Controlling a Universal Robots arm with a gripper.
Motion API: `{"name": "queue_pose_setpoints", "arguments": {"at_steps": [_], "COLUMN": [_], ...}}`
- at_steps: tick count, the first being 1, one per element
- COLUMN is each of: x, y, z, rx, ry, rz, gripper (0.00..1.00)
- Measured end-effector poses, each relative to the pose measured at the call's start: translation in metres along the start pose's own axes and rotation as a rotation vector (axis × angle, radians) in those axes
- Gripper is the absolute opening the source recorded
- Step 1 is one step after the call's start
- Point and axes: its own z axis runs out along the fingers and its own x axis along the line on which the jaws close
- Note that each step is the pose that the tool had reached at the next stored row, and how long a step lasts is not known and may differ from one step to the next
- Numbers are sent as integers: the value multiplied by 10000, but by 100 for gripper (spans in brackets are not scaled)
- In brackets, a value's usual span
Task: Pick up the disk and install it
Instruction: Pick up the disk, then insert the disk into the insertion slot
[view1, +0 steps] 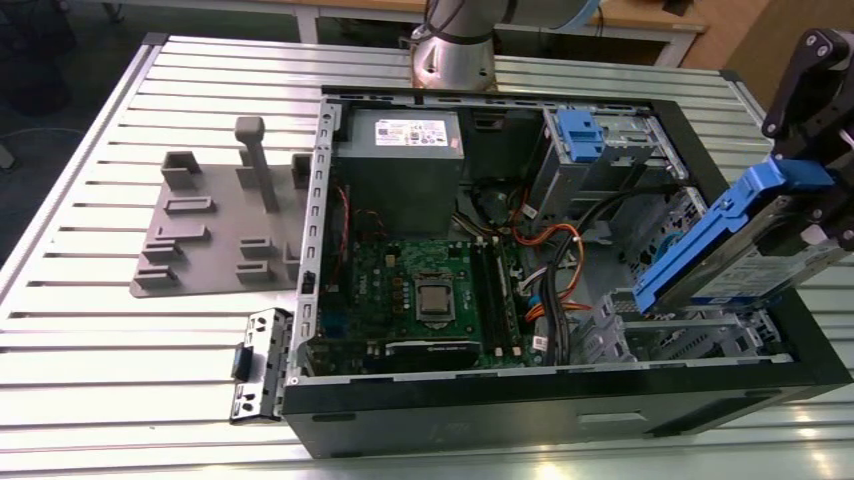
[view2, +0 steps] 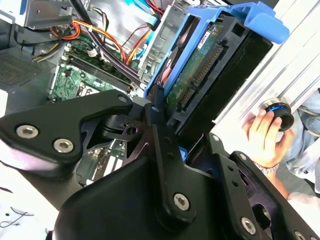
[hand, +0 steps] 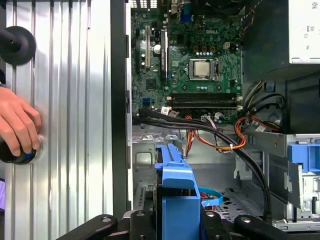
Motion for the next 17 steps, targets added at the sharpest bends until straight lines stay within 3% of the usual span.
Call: {"name": "queue_pose_setpoints", "arguments": {"at_steps": [11,17], "x": [2,4], "y": [-2,-2], "z": [0,48], "rx": [0,-13], "ry": [0,48], "rz": [0,0], "gripper": [36,36]}}
